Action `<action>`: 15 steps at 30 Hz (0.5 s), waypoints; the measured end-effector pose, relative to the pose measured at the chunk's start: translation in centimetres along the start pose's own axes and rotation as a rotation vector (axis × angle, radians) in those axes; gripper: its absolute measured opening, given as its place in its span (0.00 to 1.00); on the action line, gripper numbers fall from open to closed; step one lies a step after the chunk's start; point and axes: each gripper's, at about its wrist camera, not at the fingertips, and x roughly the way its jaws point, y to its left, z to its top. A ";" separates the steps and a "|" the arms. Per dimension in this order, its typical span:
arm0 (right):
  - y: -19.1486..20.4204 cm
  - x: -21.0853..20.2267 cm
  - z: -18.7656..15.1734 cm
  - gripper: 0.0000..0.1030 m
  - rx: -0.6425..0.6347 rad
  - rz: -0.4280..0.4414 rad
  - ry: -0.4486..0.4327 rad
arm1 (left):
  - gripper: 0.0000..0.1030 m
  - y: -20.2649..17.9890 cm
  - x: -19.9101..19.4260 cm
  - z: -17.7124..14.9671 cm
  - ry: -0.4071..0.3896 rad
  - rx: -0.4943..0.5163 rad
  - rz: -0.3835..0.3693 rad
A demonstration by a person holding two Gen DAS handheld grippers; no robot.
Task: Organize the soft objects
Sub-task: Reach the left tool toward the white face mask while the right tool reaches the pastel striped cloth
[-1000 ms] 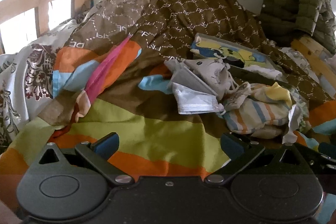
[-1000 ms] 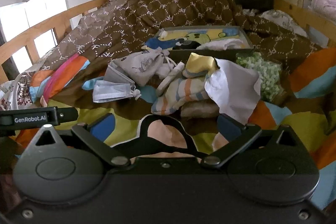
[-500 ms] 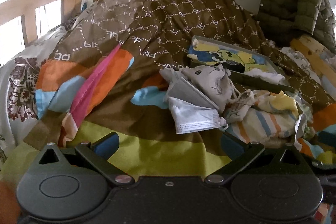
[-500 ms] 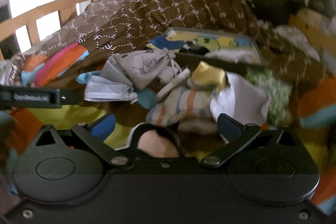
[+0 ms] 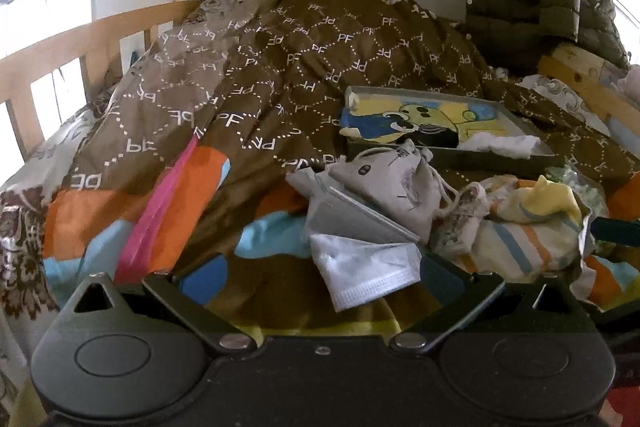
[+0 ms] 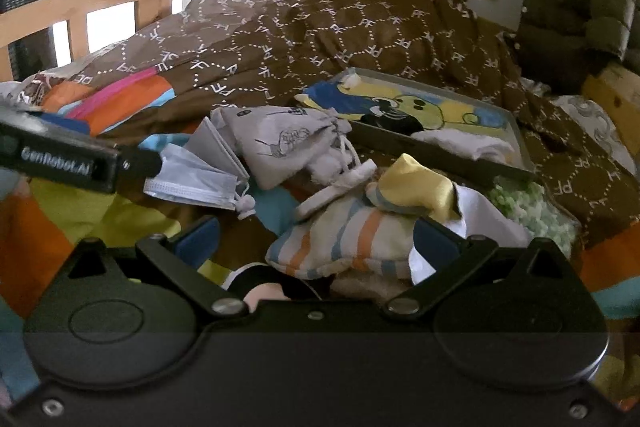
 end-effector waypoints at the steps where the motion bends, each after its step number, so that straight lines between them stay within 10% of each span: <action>1: 0.0 0.4 0.0 0.99 -0.009 0.000 0.002 | 0.99 0.0 0.2 0.1 0.006 -0.001 -0.003; 15: -1.1 4.3 -0.4 0.99 -0.064 -0.018 0.031 | 0.98 -0.1 4.0 0.6 0.078 0.021 -0.077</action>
